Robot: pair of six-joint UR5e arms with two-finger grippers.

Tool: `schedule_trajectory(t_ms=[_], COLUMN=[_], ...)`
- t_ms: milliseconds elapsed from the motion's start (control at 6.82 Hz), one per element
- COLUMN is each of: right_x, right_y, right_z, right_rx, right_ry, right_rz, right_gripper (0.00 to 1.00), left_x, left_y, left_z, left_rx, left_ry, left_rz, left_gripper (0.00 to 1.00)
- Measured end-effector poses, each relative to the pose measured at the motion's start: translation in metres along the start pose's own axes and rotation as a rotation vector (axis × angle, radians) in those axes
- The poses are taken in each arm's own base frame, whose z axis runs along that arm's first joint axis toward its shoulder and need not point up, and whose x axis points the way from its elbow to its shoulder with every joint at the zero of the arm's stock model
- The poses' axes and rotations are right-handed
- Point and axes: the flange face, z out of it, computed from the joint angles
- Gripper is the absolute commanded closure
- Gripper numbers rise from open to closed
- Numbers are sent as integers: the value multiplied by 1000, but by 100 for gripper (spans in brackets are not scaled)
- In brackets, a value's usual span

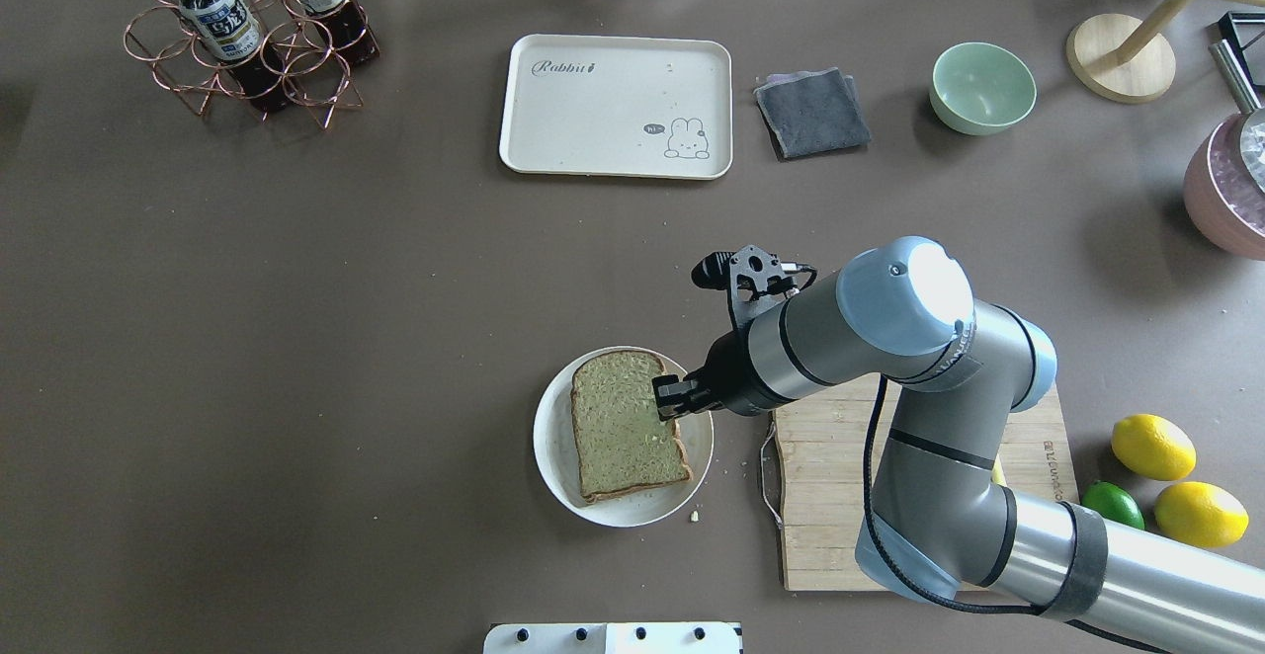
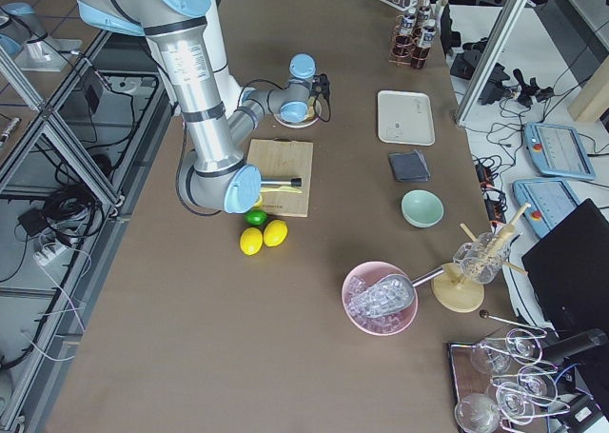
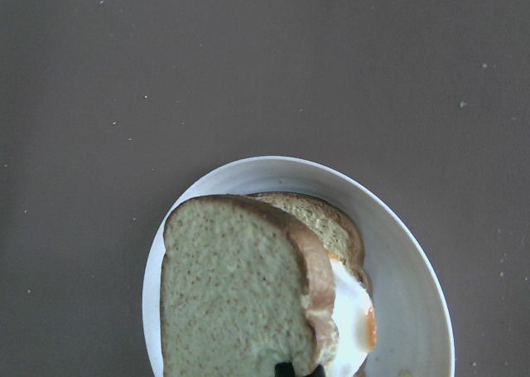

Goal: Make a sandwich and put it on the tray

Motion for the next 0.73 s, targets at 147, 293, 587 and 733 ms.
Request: schedule_trajectory(t_ms=[147,293,587,733], right_x=[3,3,2,1], right_y=[1,3,5,5], right_z=[7,9,11,12], right_rx=[-11,-18,-21,-21], right_ry=[7,5,-2,-4], right_rz=[1,2,2,0], right_gripper=[100,100,100,82], left_x=[0,-1,-2,-3], left_y=[1,2,5,6], left_z=[0,1,3,3], left_rx=[-1,-4,-8,-9], left_ry=[5,7,8,8], left_rz=[-1,-3,-7,-8], left_gripper=[2,2,2,2])
